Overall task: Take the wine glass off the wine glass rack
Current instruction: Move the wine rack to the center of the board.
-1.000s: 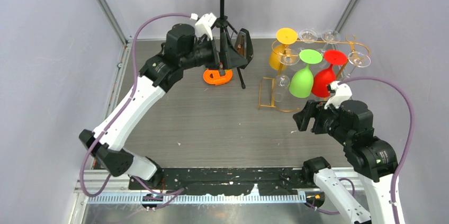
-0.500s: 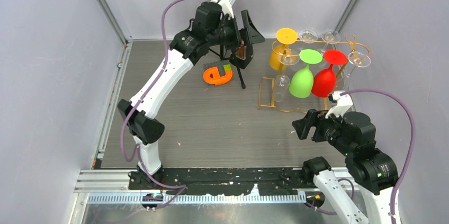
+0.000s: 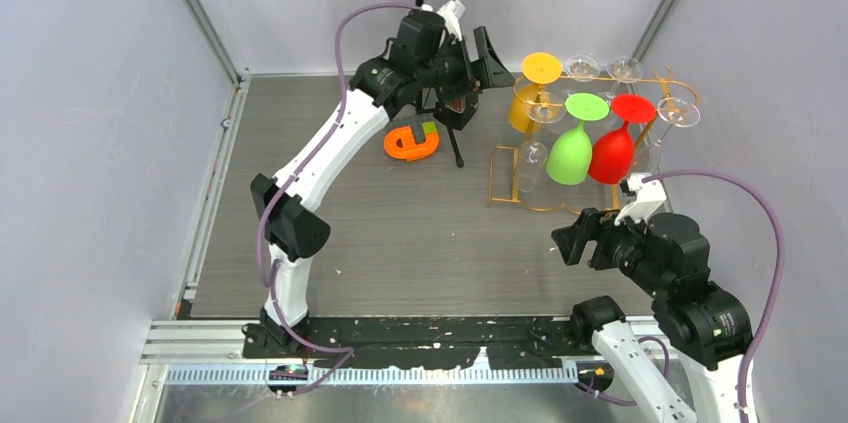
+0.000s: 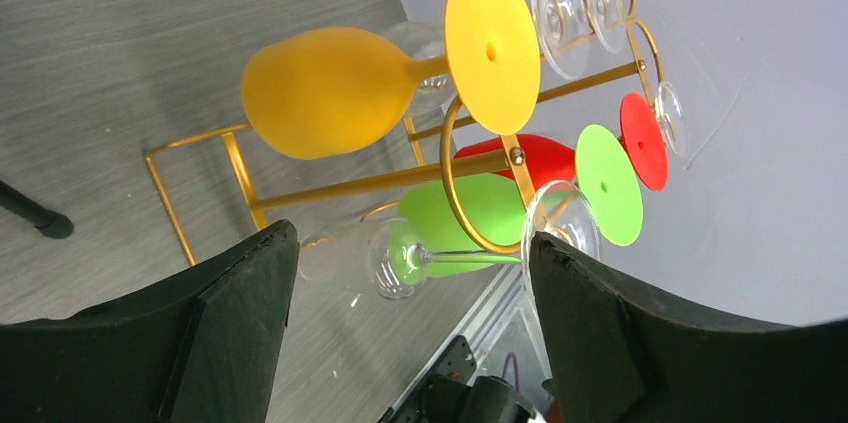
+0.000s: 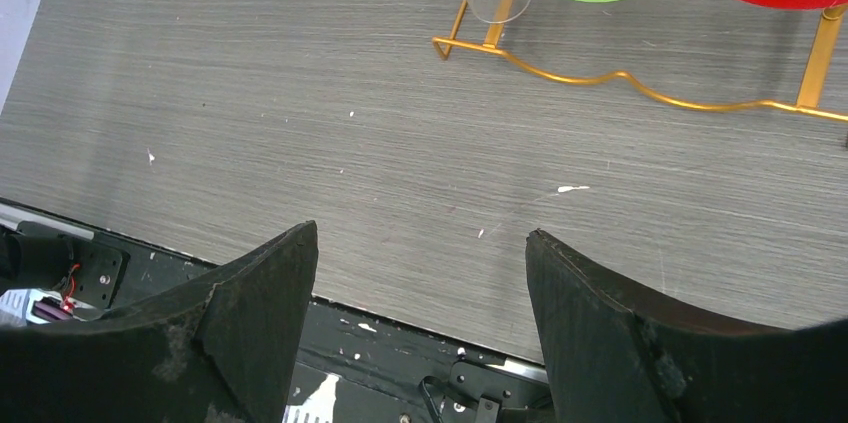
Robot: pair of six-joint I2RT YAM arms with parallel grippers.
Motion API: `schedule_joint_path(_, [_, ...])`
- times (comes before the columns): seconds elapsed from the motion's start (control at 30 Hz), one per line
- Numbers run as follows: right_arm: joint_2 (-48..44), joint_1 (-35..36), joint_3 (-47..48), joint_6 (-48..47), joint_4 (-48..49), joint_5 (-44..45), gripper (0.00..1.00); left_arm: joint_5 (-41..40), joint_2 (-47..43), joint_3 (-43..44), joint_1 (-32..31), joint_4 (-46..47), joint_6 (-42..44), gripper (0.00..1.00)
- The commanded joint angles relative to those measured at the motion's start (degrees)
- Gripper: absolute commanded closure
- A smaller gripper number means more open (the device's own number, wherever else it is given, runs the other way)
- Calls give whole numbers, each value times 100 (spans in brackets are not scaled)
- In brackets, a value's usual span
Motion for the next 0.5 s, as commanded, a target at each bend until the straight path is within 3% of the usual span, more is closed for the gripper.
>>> schedule_joint_path(0.0, [-89, 44, -11, 16, 102, 72, 18, 199, 141, 306, -76, 430, -254, 17])
schedule_joint_path(0.47, [-138, 44, -69, 29, 52, 145, 18, 420, 411, 325, -138, 678, -458, 25])
